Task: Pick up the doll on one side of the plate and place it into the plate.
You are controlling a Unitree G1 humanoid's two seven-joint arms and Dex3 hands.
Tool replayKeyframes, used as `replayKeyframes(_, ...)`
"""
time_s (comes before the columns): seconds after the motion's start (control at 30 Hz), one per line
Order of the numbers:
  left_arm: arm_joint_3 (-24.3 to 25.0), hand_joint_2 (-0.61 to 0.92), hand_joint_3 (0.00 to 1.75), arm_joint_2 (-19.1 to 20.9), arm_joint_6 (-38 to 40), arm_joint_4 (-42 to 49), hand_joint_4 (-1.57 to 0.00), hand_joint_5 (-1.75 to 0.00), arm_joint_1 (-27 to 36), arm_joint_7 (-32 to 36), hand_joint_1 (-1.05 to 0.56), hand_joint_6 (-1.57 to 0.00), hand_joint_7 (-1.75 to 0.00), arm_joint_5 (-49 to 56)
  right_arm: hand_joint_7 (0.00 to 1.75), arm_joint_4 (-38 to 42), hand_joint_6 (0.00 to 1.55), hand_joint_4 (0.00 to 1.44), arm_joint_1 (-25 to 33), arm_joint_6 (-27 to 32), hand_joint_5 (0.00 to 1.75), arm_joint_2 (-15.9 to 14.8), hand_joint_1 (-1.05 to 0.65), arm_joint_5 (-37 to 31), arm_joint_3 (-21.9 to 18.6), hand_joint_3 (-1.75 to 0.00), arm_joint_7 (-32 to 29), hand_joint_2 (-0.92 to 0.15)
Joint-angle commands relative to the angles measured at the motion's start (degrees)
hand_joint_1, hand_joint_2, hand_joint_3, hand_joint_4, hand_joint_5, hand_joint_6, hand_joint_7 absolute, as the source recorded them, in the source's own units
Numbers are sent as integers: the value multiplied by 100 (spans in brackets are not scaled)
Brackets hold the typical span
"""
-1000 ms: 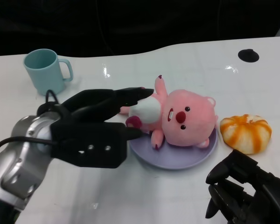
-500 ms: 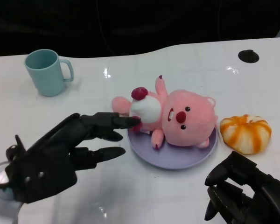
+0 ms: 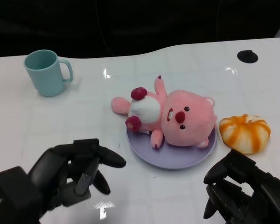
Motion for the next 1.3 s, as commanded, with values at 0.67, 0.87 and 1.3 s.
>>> replayKeyframes(0.67,377,47,137,-233,1098,-370,-86,-175,622,90,-7,-74,-171,-955,164,121,41,52,-13,-102,175,-89,-32,119,-329,-62,165,-91)
replayKeyframes(0.87,499,47,136,-227,1248,-71,-88,-175,514,-112,-9,-72,-173,-1496,164,183,42,53,-13,-146,175,-69,-32,118,-411,-62,159,-91)
replayKeyframes(1.3,751,45,141,-151,1899,135,-95,-175,334,-252,-5,-73,-173,-2435,166,458,41,54,-5,-467,175,-15,-29,91,-435,-67,186,-88)
